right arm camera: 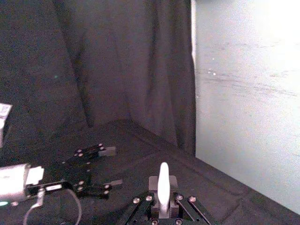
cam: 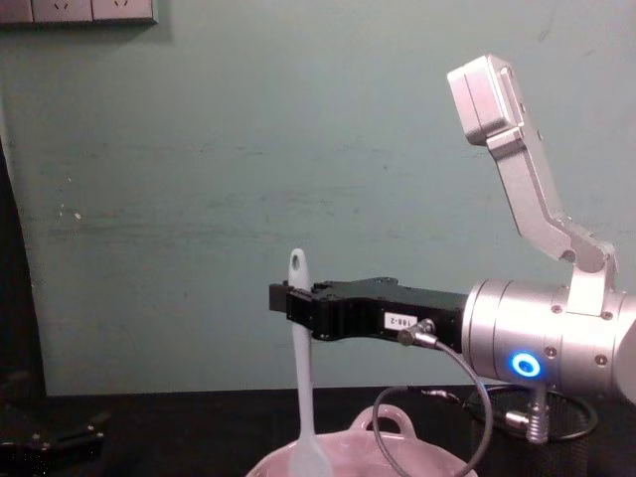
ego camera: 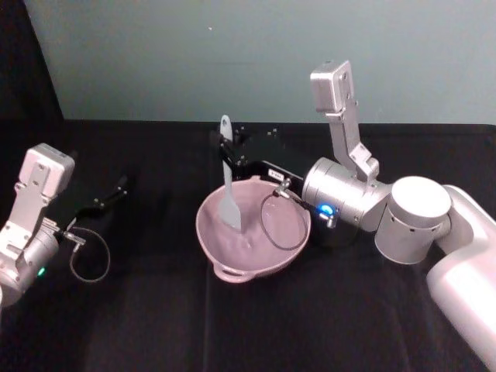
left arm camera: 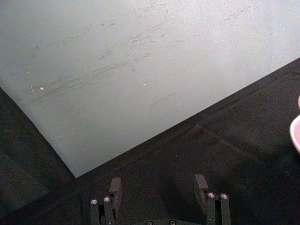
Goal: Use the one hand to pick up the spoon and stir the clear water in the bowl.
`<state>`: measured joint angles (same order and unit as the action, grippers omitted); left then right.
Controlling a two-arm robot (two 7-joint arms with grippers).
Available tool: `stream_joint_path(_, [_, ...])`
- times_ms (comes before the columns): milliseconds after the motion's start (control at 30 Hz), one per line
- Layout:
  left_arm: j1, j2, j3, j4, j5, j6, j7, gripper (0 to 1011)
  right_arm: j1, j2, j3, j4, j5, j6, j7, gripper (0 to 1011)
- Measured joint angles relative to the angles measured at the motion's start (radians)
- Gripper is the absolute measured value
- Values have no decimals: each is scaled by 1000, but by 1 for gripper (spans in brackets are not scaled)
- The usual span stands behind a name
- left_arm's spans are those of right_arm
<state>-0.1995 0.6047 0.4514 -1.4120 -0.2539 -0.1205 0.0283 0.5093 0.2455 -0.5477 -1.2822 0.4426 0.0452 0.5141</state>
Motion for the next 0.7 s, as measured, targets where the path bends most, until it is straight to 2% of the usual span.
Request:
stream_joint_path(267, [0,0,0,0,0,0,0,1011,21,2,22,34,2,-3,-5,116])
stream_joint_path(700, [0,0,0,0,0,0,0,1011,-46,76,56,-78,2,29,-34,117])
